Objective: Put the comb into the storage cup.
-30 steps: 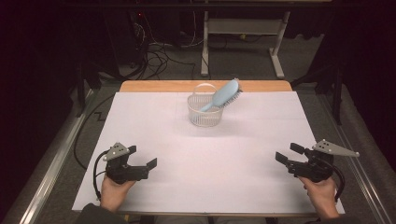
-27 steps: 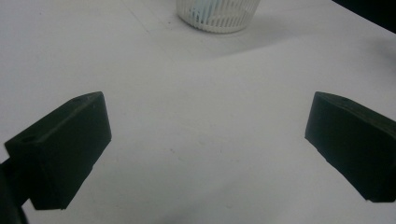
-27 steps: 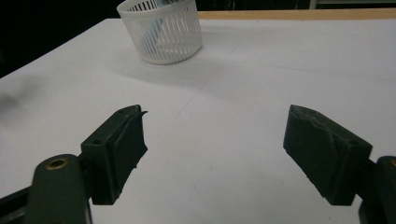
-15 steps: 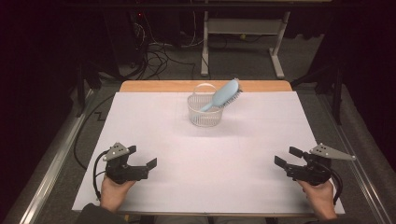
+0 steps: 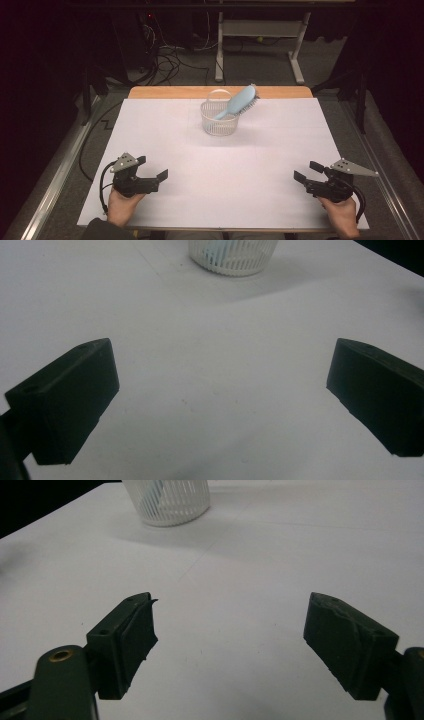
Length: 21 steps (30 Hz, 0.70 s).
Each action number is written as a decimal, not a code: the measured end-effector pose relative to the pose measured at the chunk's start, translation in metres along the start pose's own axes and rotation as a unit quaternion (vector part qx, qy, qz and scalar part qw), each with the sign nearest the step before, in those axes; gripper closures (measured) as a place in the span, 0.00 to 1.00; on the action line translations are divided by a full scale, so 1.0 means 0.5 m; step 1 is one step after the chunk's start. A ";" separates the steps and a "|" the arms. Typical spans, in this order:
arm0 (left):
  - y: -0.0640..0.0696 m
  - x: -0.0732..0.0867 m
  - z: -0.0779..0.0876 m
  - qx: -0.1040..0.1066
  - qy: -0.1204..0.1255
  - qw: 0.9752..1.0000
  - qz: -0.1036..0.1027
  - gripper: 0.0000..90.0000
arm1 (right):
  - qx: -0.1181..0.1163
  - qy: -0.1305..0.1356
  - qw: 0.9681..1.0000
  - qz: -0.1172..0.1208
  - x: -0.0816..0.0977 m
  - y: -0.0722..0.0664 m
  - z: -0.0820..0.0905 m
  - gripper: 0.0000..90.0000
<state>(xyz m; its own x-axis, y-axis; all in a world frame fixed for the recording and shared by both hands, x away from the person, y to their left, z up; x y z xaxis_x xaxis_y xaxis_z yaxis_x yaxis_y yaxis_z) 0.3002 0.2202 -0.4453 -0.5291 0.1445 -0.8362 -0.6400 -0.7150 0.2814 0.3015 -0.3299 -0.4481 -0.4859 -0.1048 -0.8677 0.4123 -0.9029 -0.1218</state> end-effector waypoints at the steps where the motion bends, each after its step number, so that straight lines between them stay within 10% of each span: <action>1: 0.000 0.000 0.000 0.000 0.000 1.000 0.000 0.00 | 0.000 -0.002 1.000 -0.001 0.001 0.000 0.000 0.23; 21: 0.000 0.001 0.007 -0.002 0.005 1.000 0.004 0.00 | 0.002 0.000 1.000 -0.004 0.031 0.004 0.008 0.23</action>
<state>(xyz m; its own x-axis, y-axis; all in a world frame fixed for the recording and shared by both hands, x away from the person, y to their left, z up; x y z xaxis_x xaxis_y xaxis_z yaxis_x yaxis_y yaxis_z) 0.2980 0.2227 -0.4442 -0.5282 0.1318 -0.8388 -0.6341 -0.7182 0.2865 0.2917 -0.3349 -0.4601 -0.4893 -0.0983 -0.8665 0.4050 -0.9056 -0.1259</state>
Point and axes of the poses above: each handheld gripper's, and its own axes: z roughly backward along the jaws, x roughly out of its underside, y roughly to its right, the point moved 1 cm from there along -z, roughly forward along the jaws, and after that the axes turned 8 degrees about x, right-handed, at the moved point
